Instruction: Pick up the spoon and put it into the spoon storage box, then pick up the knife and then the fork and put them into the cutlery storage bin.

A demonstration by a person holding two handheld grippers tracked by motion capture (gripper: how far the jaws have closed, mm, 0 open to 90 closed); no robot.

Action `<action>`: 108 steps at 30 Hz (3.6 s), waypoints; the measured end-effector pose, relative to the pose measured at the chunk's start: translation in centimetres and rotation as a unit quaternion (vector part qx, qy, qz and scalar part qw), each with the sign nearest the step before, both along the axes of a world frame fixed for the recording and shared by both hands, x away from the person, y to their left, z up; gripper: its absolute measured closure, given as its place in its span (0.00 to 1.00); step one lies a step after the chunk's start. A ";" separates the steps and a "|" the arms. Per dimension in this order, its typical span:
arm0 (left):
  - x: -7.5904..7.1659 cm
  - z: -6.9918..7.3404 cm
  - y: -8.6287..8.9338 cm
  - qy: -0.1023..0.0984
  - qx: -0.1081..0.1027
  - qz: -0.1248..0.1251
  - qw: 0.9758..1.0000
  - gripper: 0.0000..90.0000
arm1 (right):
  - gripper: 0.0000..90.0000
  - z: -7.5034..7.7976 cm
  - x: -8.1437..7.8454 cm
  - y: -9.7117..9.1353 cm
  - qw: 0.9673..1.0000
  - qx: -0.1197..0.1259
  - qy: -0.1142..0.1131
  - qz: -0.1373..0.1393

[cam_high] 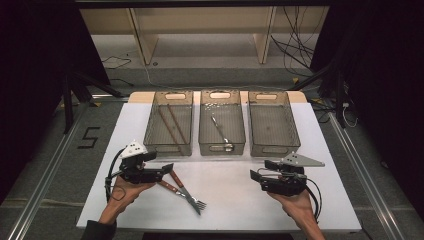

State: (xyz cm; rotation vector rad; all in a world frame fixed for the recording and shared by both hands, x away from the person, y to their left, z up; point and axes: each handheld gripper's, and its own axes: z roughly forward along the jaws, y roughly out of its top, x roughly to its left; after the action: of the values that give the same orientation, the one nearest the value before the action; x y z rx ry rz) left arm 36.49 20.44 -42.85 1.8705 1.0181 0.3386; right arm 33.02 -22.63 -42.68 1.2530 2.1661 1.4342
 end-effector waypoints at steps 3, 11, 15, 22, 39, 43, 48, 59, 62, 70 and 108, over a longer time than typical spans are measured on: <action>0.3 0.0 -0.1 0.001 0.003 -0.002 1.000 0.20 | 0.34 -0.1 -0.2 0.0 1.000 0.001 -0.003 0.001; 1.2 -0.2 -0.5 0.010 0.021 -0.005 1.000 0.21 | 0.32 -0.4 -0.8 -0.2 1.000 0.003 -0.005 -0.001; 1.7 -0.3 -0.7 0.013 0.029 -0.011 0.999 0.25 | 0.31 -0.5 -1.0 -0.3 1.000 0.001 -0.005 -0.003; 2.6 -0.4 -1.3 0.010 0.063 -0.019 0.998 0.53 | 0.31 -0.6 -1.0 -0.4 1.000 -0.001 -0.002 -0.002; 4.8 -3.8 -3.3 0.061 0.152 -0.057 0.985 0.99 | 0.32 -0.9 -1.1 0.1 1.000 -0.011 0.004 0.009; 5.1 -4.6 -3.4 0.074 0.167 -0.064 0.981 0.99 | 0.32 -1.0 -1.1 0.2 1.000 -0.013 0.007 0.011; 4.9 -5.0 -3.4 0.085 0.187 -0.070 0.976 0.99 | 0.32 -1.0 -1.1 0.3 1.000 -0.014 0.006 0.012; 3.3 -4.9 -1.9 0.118 0.201 -0.066 0.970 0.99 | 0.32 -0.9 -1.2 0.2 1.000 -0.015 0.008 0.013; 2.7 -4.8 -1.4 0.127 0.199 -0.064 0.970 0.99 | 0.32 -0.9 -1.3 0.2 1.000 -0.017 0.007 0.014; 0.5 -4.6 -0.2 0.151 0.204 -0.065 0.965 0.99 | 0.32 -0.8 -1.4 0.2 1.000 -0.018 0.010 0.017; -2.7 -1.5 -1.0 0.159 0.290 -0.134 0.934 0.33 | 0.32 -0.8 -1.5 0.1 1.000 -0.018 0.010 0.017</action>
State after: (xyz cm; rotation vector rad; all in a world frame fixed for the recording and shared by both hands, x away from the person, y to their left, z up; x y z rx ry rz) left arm 33.83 19.42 -44.40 2.6352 0.9109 0.1837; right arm 31.52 -22.51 -43.52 1.2300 2.2258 1.3953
